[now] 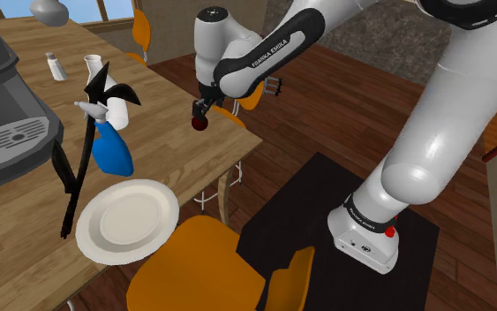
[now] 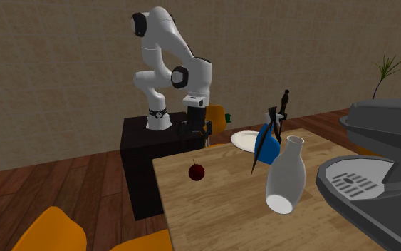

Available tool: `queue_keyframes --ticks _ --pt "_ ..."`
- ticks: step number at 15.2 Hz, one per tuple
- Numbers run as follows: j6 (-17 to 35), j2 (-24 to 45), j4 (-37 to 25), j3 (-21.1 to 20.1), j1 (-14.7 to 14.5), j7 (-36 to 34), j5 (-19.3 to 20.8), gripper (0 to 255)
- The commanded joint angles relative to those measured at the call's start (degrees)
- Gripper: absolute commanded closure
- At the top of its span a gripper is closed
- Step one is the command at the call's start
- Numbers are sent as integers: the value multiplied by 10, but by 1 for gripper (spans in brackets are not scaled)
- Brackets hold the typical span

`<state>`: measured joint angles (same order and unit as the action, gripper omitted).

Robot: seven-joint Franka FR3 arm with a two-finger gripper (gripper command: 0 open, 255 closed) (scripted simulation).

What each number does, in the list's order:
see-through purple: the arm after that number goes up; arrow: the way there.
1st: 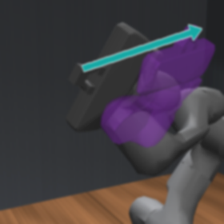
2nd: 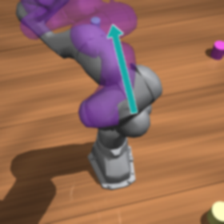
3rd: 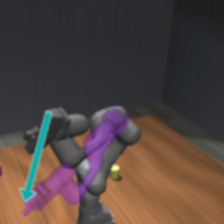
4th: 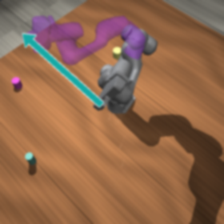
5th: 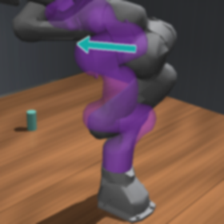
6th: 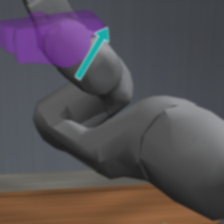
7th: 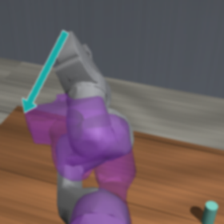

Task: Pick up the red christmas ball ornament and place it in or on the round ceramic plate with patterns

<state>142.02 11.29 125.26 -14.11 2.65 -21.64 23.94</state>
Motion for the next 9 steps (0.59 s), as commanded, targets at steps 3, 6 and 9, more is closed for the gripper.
queue_keyframes --ticks 3,6,9 --pt "16 93 -79 22 -23 -45 70 0" --pt "24 133 -113 34 -34 -60 94 0" --pt "37 153 -120 42 -36 -66 104 0"
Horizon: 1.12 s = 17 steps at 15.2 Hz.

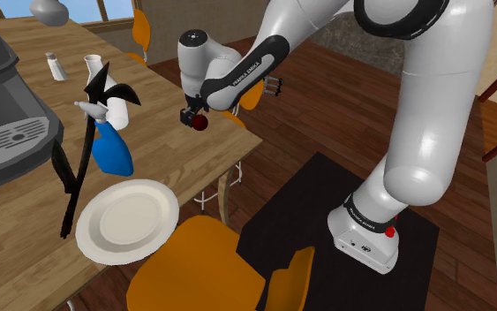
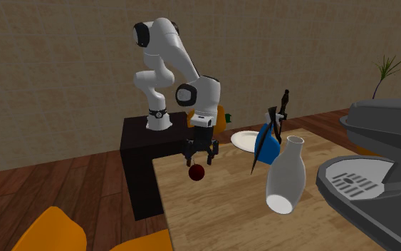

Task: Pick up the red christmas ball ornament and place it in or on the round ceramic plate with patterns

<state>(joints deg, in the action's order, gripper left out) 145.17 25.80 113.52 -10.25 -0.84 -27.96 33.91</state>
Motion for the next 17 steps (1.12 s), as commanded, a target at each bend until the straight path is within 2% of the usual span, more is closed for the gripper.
queue_keyframes --ticks 1,11,12,17 --pt "10 14 -5 5 -1 -5 8 0" --pt "20 32 -12 12 -3 -11 16 0" --pt "20 32 -12 12 -3 -11 16 255" --pt "22 32 -11 12 -3 -12 17 255"
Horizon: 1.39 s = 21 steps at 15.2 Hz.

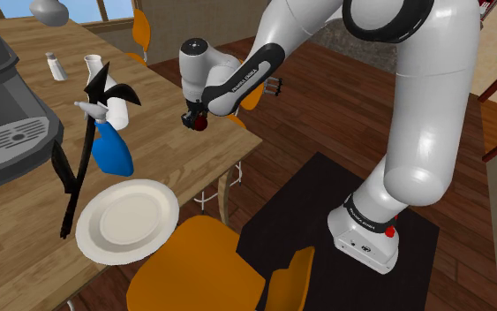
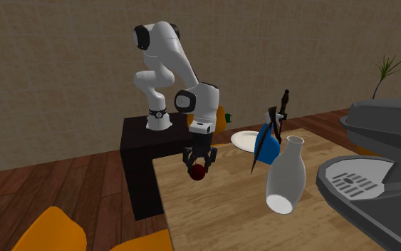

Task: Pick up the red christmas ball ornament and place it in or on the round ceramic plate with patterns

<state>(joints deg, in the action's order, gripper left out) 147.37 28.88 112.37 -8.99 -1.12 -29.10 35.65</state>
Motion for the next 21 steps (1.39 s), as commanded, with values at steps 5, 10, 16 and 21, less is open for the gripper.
queue_keyframes --ticks 5,10,16,21 --pt "-6 -5 0 -3 1 5 -5 255" --pt "-30 -33 2 -15 9 25 -25 255" --pt "-61 -65 1 -28 17 49 -49 255" --pt "-85 -87 -4 -36 22 67 -66 255"
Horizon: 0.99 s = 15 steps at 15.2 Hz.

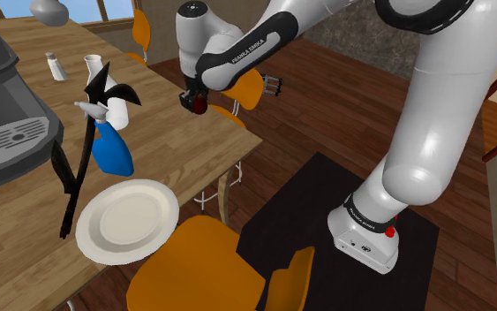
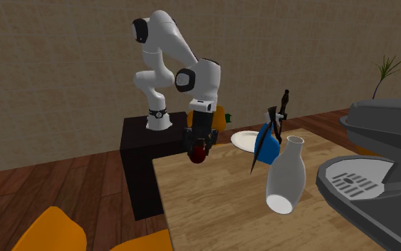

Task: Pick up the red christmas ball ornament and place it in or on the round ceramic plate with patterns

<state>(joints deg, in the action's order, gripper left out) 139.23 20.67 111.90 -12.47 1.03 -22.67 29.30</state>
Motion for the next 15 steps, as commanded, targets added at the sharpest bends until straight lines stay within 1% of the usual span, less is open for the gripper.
queue_keyframes --ticks 1,8,15 --pt "-5 -9 7 -4 -8 -12 0 255" --pt "-28 -25 30 -29 -71 -107 15 255" --pt "-64 -18 21 -56 -136 -198 25 255"
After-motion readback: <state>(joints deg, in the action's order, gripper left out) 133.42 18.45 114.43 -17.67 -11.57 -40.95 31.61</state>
